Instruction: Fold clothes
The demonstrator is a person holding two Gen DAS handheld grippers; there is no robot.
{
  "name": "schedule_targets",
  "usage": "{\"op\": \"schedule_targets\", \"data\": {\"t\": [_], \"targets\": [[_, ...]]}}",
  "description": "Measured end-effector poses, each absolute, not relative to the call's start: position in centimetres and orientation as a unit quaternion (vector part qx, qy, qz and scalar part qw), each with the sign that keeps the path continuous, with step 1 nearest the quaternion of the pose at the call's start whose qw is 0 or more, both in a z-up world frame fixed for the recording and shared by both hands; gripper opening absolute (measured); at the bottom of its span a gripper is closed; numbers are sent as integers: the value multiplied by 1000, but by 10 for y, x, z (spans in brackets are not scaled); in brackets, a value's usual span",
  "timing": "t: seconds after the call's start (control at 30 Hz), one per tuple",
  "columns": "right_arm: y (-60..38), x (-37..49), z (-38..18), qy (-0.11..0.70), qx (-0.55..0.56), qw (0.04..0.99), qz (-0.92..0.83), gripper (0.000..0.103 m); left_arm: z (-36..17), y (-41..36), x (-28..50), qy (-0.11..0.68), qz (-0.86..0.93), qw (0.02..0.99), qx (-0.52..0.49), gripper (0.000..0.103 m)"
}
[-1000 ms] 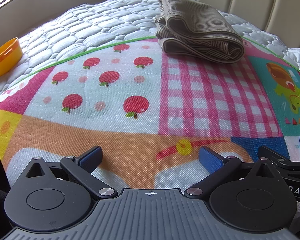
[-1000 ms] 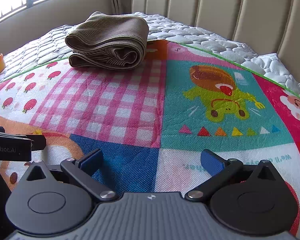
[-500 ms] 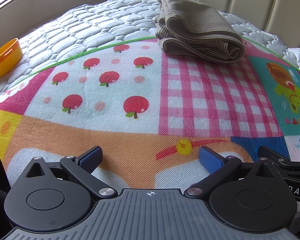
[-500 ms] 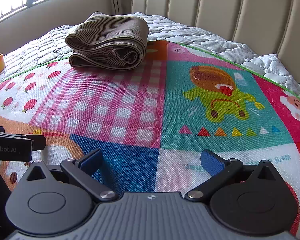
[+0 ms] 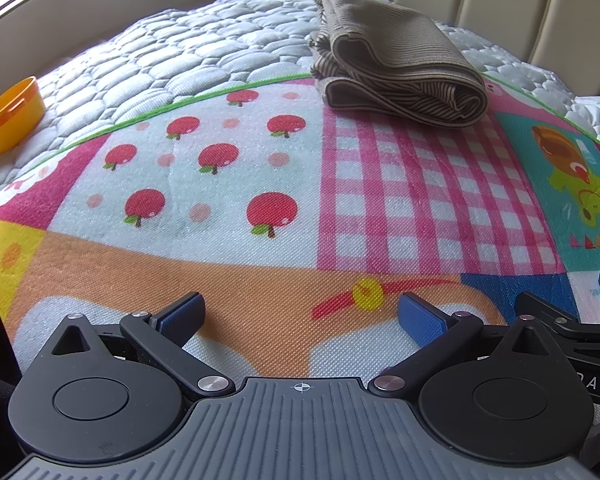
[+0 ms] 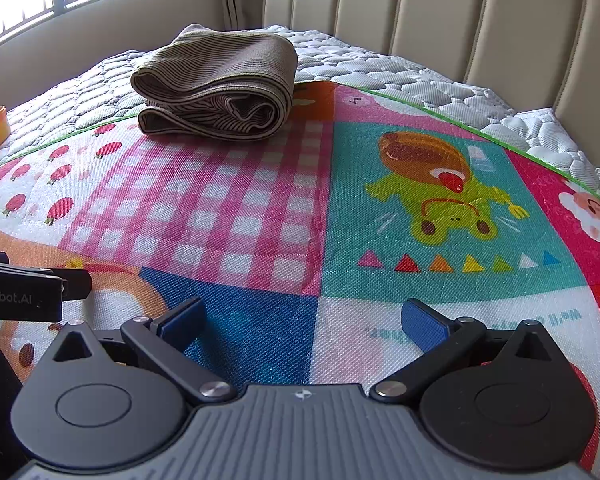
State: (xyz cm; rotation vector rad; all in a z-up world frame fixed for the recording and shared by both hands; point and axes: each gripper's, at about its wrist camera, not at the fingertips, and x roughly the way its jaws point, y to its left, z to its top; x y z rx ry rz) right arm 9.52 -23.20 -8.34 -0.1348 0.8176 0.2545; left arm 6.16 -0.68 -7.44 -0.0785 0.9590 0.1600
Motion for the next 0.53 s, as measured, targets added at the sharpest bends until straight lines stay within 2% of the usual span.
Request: {"op": "schedule_targets", "data": {"t": [0.53], "targets": [[-234,96,-78,399,-58,905,136,103,-72,-4,61,458,73,885,-47,103]]}}
